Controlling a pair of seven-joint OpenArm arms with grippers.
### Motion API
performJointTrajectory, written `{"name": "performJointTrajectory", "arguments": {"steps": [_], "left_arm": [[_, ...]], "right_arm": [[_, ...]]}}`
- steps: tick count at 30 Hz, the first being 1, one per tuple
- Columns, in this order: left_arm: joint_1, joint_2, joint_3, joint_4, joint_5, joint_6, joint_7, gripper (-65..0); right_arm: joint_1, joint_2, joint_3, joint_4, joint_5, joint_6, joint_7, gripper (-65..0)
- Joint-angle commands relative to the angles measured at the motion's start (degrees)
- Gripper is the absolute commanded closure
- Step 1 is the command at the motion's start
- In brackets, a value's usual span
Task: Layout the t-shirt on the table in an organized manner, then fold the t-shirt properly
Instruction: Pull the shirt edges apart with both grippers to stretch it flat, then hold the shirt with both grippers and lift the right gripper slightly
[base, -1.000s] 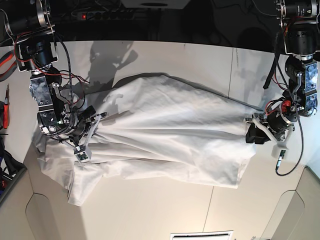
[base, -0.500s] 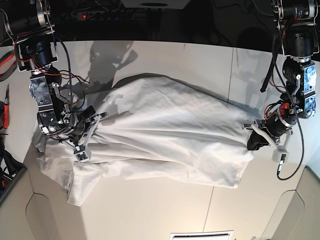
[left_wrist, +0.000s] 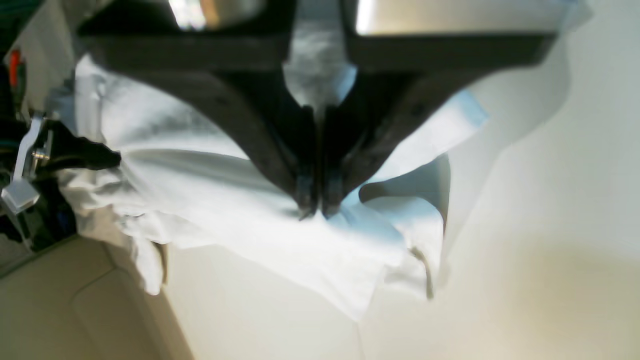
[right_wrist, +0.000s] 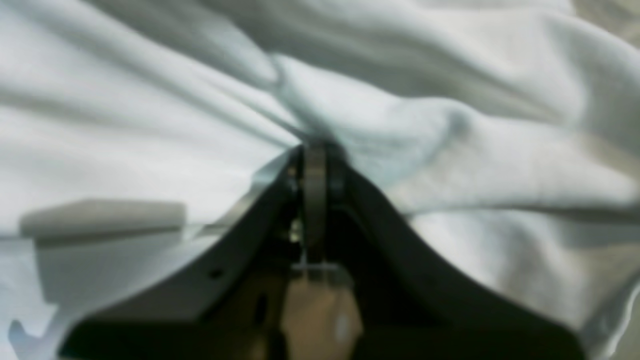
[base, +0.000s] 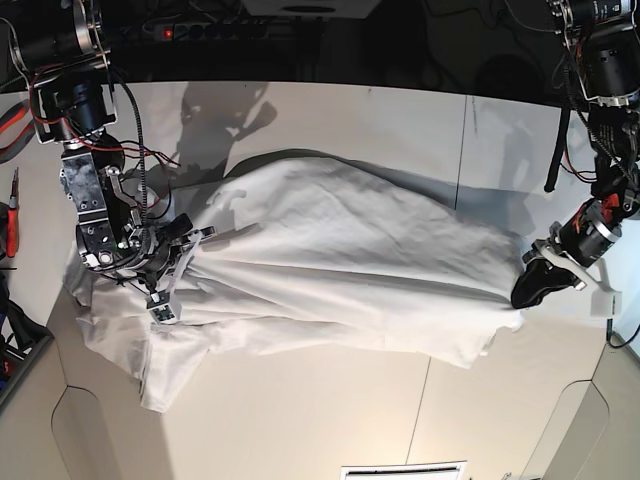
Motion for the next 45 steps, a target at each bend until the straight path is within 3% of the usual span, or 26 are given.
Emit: {"name": "performJointTrajectory", "arguments": {"steps": [1,9,27,32,39,42,45], "left_arm": [[-0.9,-1.3,-1.8,1.2,-1.8,-0.4,-2.1,0.0],[1.2,-1.3,-8.2,1.2,-4.8,-0.4,-2.0,0.0],[1.4,-1.2,-8.0,1.2,-1.6,-0.4,-0.5,0.0],[1.5,-1.2,-5.8,1.2,1.2,-0.4,-0.5,-11.9],[1.4,-1.1,-0.9,1.2,1.8,-0.4,-0.8,-10.4],[1.4,-1.2,1.8,1.2,7.4,-0.4,-3.4,-12.3],[1.4,-1.2,4.6,1.2,14.1,-0.4,-7.3,-21.1]], "right_arm": [[0.3,0.8,0.2,-0.2,-1.4,-0.9,-2.6,0.0],[0.3,0.8,0.2,-0.2,-1.4,-0.8,-2.5,0.0],[0.3,0.8,0.2,-0.2,-1.4,-0.8,-2.5,0.0],[0.3,0.8,0.2,-0.2,-1.4,-0.8,-2.5,0.0],[0.3,0.8,0.2,-0.2,-1.4,-0.8,-2.5,0.0],[0.3,0.8,0.2,-0.2,-1.4,-0.8,-2.5,0.0],[0.3,0.8,0.2,-0.2,-1.4,-0.8,-2.5,0.0]]}}
